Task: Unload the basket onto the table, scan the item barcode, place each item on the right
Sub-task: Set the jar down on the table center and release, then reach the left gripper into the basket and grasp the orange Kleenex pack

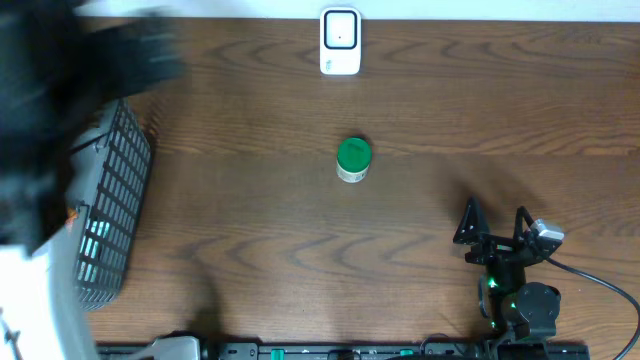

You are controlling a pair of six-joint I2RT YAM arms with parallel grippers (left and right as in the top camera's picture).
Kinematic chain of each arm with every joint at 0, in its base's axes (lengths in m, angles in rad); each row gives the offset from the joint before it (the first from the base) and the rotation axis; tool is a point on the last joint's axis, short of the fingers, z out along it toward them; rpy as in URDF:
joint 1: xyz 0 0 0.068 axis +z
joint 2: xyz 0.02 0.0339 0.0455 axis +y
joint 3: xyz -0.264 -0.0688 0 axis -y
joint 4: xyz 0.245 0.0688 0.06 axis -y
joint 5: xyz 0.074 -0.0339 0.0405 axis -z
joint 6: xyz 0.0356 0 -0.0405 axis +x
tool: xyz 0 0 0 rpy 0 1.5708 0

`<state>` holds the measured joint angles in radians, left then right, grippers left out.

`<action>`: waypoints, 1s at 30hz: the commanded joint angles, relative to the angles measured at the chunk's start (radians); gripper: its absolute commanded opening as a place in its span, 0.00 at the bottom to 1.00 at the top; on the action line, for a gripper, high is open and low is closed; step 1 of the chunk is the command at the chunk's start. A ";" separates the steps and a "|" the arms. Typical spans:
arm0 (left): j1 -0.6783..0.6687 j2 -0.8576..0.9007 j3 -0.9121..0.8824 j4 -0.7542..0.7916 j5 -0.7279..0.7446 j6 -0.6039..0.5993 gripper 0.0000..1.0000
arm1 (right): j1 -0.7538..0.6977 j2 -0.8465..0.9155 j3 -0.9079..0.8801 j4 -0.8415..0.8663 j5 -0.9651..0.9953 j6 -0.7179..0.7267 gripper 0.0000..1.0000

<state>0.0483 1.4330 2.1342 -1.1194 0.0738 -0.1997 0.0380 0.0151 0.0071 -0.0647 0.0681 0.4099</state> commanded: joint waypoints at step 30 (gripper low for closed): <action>0.608 0.189 -0.745 0.004 -0.175 -0.213 0.98 | 0.003 -0.003 -0.002 -0.003 0.008 0.001 0.99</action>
<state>0.6285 1.6432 1.3918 -1.1175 -0.0525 -0.4080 0.0387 0.0151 0.0071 -0.0643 0.0681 0.4099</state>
